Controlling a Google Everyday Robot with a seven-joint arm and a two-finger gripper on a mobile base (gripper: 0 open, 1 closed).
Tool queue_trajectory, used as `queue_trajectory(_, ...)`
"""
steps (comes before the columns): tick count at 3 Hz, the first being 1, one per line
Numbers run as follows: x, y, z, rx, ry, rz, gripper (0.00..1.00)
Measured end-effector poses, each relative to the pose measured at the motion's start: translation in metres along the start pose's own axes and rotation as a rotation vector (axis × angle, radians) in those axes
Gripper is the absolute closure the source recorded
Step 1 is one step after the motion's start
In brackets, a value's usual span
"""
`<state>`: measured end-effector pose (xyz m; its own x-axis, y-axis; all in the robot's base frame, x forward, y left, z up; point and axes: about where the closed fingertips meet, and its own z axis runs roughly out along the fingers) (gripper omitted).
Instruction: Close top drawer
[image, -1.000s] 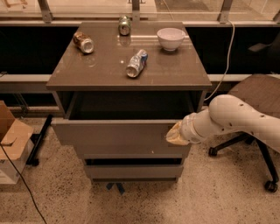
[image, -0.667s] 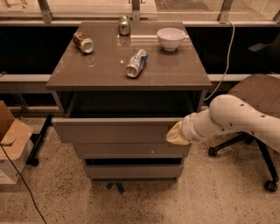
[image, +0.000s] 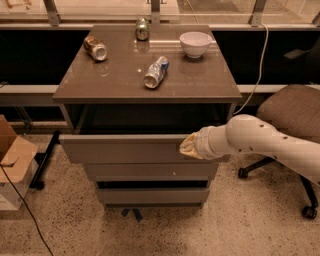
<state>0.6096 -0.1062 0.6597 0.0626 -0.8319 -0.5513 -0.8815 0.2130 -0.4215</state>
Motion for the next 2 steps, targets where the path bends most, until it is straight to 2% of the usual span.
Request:
queue_trajectory(1,-0.0069,-0.0123,0.0131,0.043,-0.012,-0.025,0.75)
queue_trajectory(2,-0.0075,-0.0115,0.0139,0.041,-0.013,-0.025,0.51)
